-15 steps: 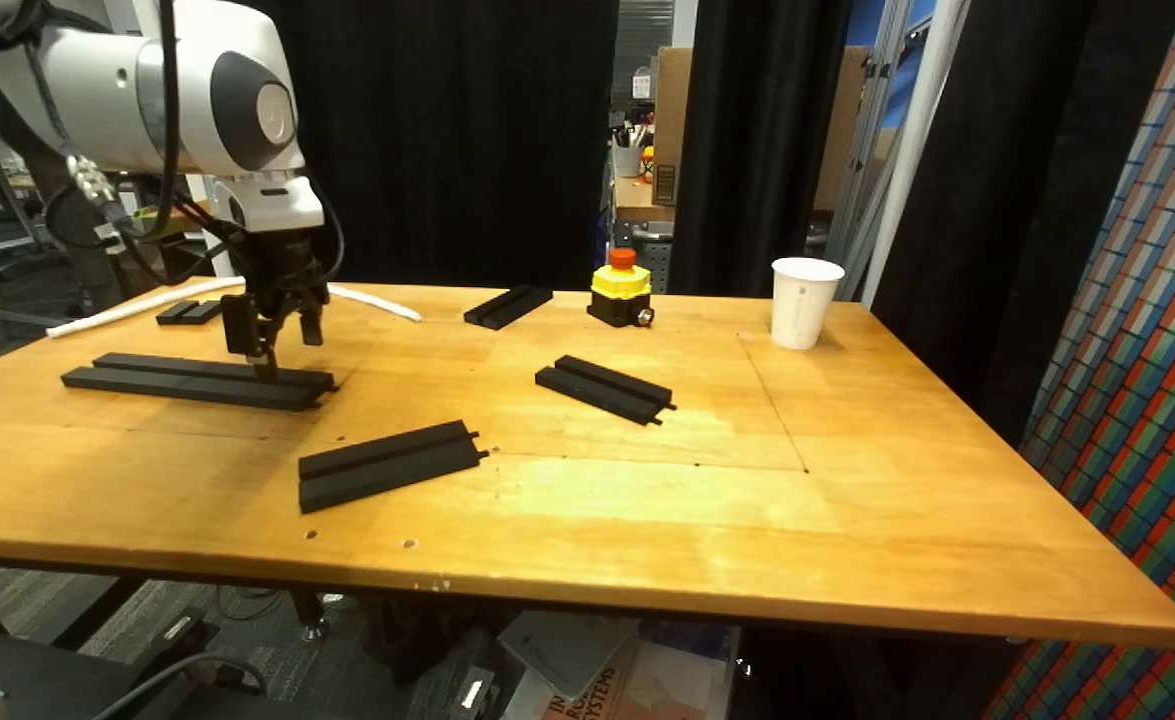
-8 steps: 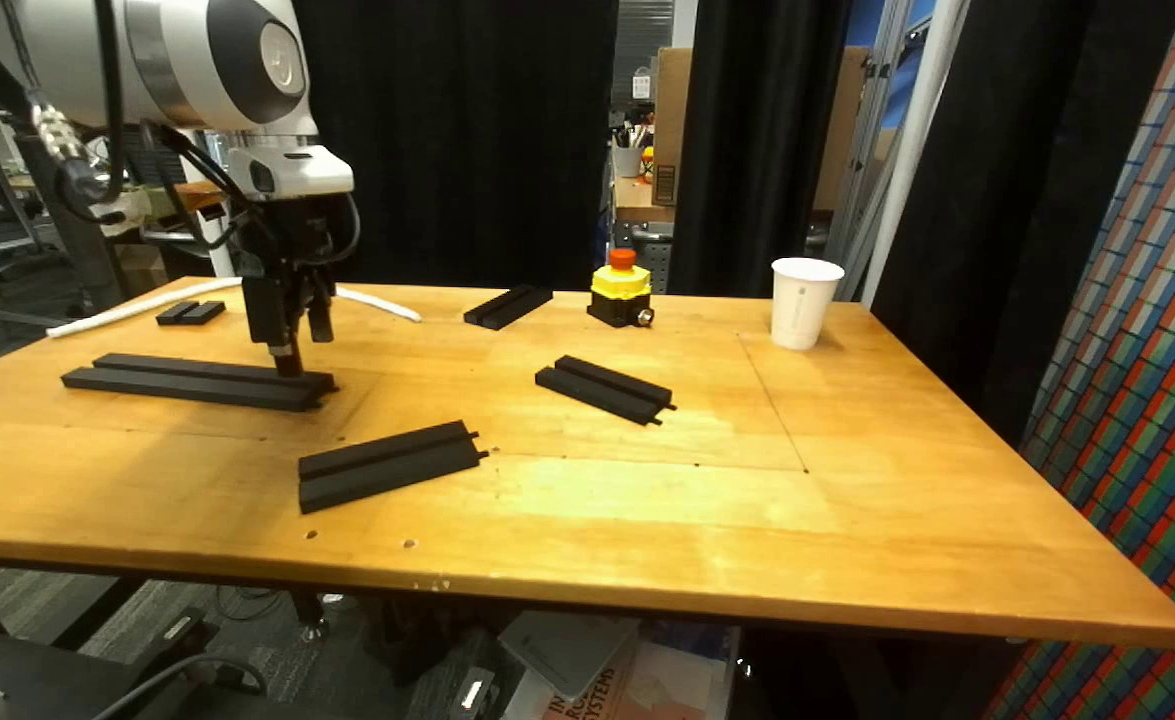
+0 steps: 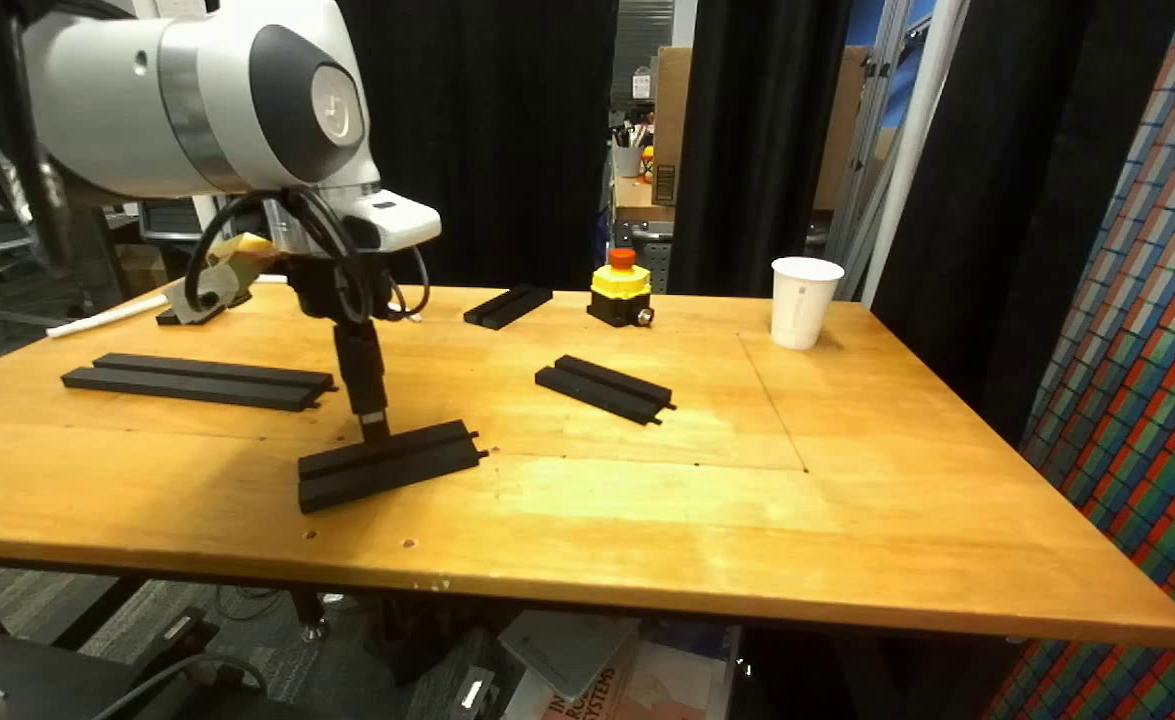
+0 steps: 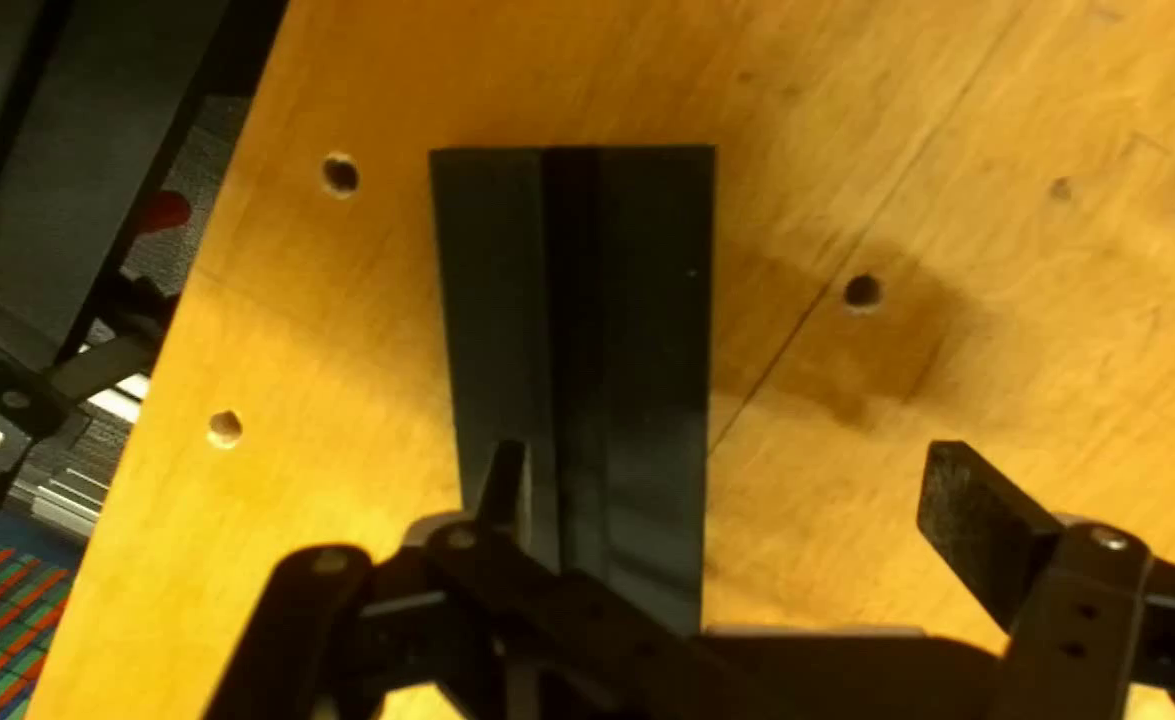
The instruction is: Connect the four black pieces together
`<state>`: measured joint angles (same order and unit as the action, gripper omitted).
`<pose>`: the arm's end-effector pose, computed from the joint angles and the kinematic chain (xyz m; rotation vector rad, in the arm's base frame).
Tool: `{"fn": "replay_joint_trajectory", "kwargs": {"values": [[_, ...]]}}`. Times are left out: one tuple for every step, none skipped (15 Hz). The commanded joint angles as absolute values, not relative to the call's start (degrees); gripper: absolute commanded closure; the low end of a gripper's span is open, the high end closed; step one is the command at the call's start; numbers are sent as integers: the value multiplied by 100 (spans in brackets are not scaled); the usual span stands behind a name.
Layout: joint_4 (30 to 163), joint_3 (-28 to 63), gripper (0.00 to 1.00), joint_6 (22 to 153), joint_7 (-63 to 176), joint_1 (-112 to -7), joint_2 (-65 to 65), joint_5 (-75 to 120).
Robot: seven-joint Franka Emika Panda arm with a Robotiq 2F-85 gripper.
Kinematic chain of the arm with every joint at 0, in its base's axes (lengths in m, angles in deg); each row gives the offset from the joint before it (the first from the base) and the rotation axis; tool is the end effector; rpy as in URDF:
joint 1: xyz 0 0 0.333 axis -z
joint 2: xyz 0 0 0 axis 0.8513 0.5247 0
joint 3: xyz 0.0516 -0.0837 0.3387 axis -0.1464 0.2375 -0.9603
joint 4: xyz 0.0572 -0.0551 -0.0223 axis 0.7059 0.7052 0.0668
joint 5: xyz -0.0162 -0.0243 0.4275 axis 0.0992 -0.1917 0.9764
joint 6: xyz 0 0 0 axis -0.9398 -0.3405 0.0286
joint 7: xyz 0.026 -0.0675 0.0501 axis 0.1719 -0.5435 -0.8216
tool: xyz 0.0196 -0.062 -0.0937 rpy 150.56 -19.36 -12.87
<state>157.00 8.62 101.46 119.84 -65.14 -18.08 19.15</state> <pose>0.4182 0.0906 0.2412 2.7709 -1.3111 0.0036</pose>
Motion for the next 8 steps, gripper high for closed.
{"fn": "replay_joint_trajectory", "kwargs": {"values": [[16262,1024,0,10686,11149,-6222,-2140,1784],[16347,1065,0,10828,10909,-6154,-2137,1813],[16419,1109,0,10946,10661,-6092,-2124,1861],[16142,1145,0,10958,10436,-6034,-1856,1897],[16189,1187,0,11099,10176,-5989,-1818,1983],[16186,1226,0,11206,9935,-5951,-1780,2082],[16180,1257,0,11339,9697,-5923,-1709,2194],[16178,1280,0,11440,9459,-5906,-1666,2321]]}}
